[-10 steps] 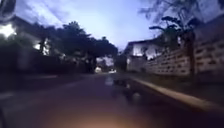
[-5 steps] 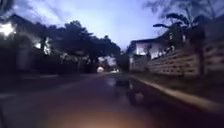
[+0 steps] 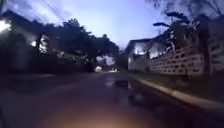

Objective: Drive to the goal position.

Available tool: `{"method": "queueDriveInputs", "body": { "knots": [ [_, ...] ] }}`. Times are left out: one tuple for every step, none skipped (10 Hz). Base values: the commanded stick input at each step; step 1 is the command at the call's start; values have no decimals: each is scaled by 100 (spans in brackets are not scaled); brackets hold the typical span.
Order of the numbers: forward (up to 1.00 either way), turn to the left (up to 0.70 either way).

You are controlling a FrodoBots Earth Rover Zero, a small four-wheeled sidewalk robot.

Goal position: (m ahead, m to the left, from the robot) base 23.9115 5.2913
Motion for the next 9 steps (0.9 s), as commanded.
{"method": "queueDriveInputs", "body": {
  "knots": [
    [70, -35],
    [70, -35],
    [70, -35],
    [70, -6],
    [70, 0],
    [70, 0],
    [70, 0],
    [70, 0],
    [70, 0]
  ]
}}
